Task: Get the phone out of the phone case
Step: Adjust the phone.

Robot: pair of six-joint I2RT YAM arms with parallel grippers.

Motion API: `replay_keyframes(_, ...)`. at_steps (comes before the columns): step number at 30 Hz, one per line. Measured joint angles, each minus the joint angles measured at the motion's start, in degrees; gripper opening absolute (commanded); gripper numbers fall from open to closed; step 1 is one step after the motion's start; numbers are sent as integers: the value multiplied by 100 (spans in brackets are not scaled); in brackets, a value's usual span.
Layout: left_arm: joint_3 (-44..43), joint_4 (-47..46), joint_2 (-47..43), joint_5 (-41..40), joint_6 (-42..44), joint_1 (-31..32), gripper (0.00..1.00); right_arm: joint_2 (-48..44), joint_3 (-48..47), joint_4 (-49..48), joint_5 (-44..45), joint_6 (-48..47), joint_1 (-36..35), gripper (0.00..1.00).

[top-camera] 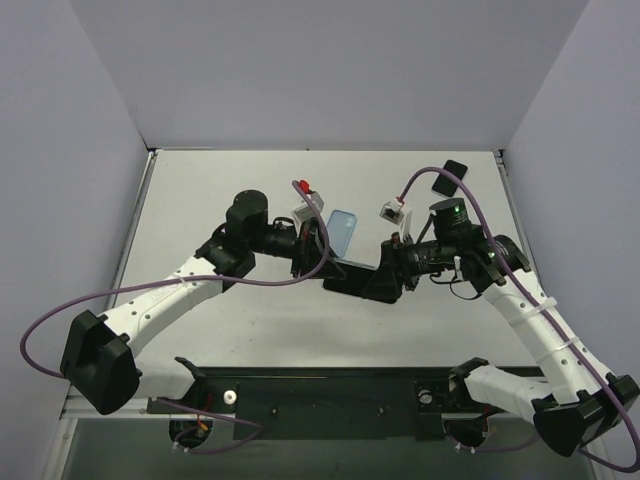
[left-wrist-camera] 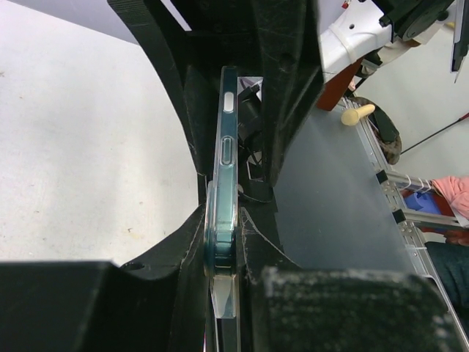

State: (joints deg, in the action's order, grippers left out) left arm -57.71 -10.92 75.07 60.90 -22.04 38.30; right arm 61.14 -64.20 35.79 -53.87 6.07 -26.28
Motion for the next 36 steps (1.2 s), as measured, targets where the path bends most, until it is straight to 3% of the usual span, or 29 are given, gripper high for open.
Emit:
replay_keyframes(3, 0, 4, 0, 46, 24, 35, 0, 68, 4, -31, -170, -11, 0, 25)
replay_keyframes(6, 0, 72, 0, 90, 13, 26, 0, 170, 9, -55, -396, -116, 7, 3)
replay_keyframes(8, 0, 151, 7, 168, -103, -13, 4, 149, 39, -144, -557, -361, -22, 0)
replay_keyframes(9, 0, 175, 7, 229, -208, -26, 17, 94, 79, -208, -634, -501, -70, 0)
replay_keyframes(10, 0, 173, 7, 273, -262, -28, 22, 42, 111, -247, -625, -529, -96, 0)
replay_keyframes(12, 0, 173, -17, 273, -264, -7, 59, -66, 221, -350, -560, -470, -120, 0)
replay_keyframes(13, 0, 173, -26, 236, -229, -4, 83, -111, 280, -437, -533, -393, -127, 0)
replay_keyframes(20, 79, 79, -452, -1130, -13, -175, 85, -776, 1593, -2142, 522, 1344, -146, 0)
replay_keyframes(27, 131, 411, -780, -3303, -44, -669, 83, -1327, 2876, -4223, 2264, 3482, -227, 0)
replay_keyframes(36, 667, -476, -518, -3252, -1176, -1095, 89, -1084, 2905, -5563, 3689, 4559, -914, 0)
